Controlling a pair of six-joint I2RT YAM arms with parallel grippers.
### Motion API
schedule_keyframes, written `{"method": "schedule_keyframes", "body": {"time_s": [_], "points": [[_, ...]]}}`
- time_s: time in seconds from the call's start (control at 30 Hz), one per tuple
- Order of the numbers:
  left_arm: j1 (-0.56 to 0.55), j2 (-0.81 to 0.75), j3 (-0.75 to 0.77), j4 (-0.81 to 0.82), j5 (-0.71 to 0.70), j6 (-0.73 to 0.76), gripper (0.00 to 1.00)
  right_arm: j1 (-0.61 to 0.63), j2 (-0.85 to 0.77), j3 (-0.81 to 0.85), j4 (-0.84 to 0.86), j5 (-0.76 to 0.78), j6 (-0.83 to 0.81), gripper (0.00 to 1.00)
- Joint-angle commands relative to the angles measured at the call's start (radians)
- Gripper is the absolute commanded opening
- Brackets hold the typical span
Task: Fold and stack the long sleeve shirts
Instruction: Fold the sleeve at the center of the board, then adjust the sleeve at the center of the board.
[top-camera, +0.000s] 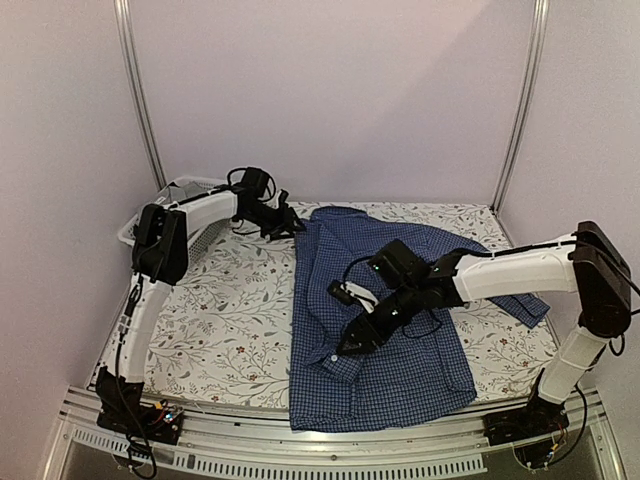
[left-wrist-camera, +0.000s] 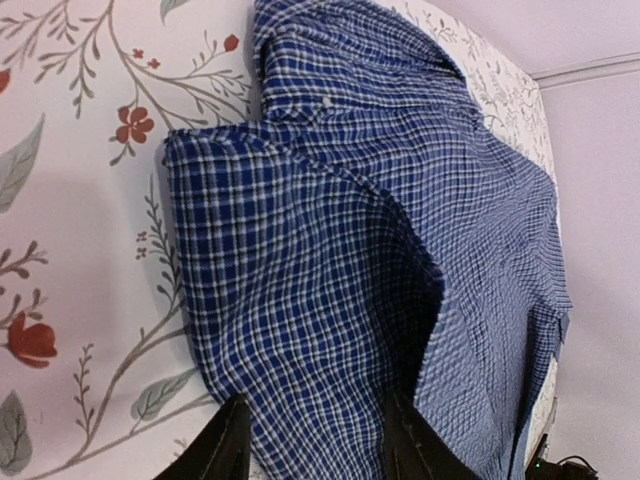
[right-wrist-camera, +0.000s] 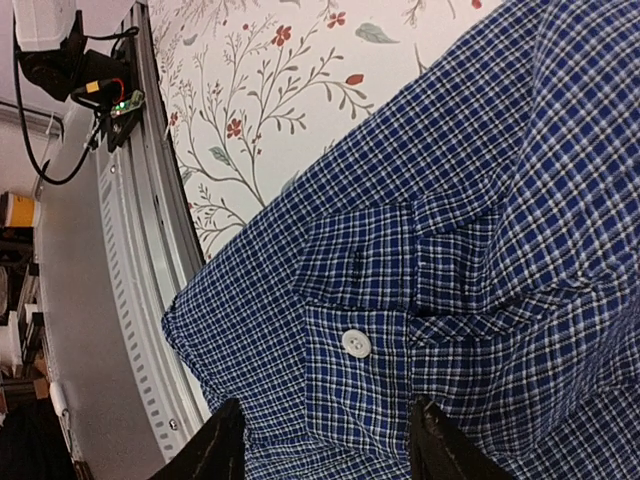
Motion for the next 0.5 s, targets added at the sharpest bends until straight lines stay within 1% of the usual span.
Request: {"method": "schedule_keyframes", "body": {"time_s": [0.0,0.1,0.2,0.23,0.37,0.47], "points": [[-0.024,-0.188,-0.113,0.002,0.003,0.038,0.46,0.006,-0.109,0.011,0.018,0.108,0.047,0.57],[-0.039,-0.292,-0.245,0.037,-0.013,0.033,0.46,0.03,-0.118,0.046,-0.01,0.218,0.072,0.58],[-0.049,-0.413,-0.402,0.094,-0.025,0.016,0.46,0.074,-0.079,0.104,-0.051,0.315,0.086,0.57],[-0.049,-0.452,-0.476,0.112,-0.026,0.013,0.46,0.097,-0.057,0.122,-0.064,0.344,0.088,0.57],[-0.049,-0.589,-0.665,0.157,-0.054,0.013,0.46,0.163,0.003,0.18,-0.096,0.485,0.077,0.57],[-0.045,-0.668,-0.766,0.168,-0.065,0.019,0.47,0.191,0.048,0.201,-0.096,0.53,0.049,0.57]]}}
